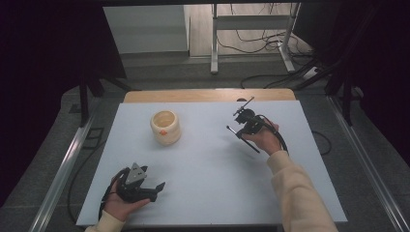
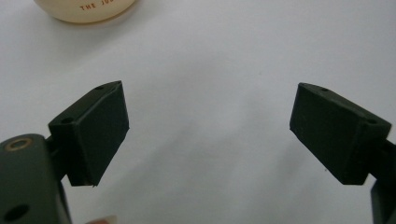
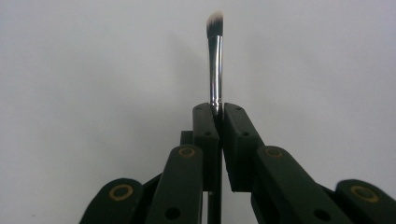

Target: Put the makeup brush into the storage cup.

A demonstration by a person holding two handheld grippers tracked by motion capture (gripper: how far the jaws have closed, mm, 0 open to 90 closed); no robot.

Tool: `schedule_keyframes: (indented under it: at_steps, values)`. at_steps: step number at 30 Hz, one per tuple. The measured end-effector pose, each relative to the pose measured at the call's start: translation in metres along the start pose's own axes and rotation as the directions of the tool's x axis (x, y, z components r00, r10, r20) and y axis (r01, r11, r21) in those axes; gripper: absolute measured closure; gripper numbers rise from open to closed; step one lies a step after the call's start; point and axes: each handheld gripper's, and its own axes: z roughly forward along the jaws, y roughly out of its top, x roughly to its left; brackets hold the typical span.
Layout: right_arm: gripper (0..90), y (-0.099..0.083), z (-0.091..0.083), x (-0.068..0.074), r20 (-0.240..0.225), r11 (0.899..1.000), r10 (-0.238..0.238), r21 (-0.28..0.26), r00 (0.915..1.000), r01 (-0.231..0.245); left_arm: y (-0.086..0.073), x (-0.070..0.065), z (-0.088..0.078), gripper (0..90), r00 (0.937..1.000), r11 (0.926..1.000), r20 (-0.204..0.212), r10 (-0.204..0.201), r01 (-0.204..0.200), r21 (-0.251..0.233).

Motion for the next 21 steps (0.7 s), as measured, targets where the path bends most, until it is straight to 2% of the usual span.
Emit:
schedule_keyframes:
  at_steps: [1, 7, 16, 21]
  values:
    - [84.3, -0.001, -0.007, 0.0, -0.001, 1.0, 0.0, -0.02, 1.0, -0.001, 0.0, 0.0, 0.0, 12.0, 1.0, 1.0, 0.0, 0.0, 0.0, 0.0]
    - [84.3, -0.005, -0.02, 0.004, -0.018, 0.997, 0.0, -0.074, 0.9998, -0.002, 0.0, 0.0, 0.0, 12.0, 1.0, 1.0, 0.0, 0.0, 0.0, -0.001]
    - [84.3, -0.013, -0.031, 0.007, -0.032, 0.992, 0.002, -0.128, 0.9995, -0.006, 0.0, -0.001, 0.0, 12.0, 1.0, 1.0, -0.001, -0.002, 0.002, -0.002]
    - [84.2, -0.02, -0.038, 0.008, -0.045, 0.984, 0.013, -0.175, 0.9989, -0.021, 0.0, 0.0, 0.0, 12.0, 1.0, 1.0, 0.0, -0.002, 0.002, -0.001]
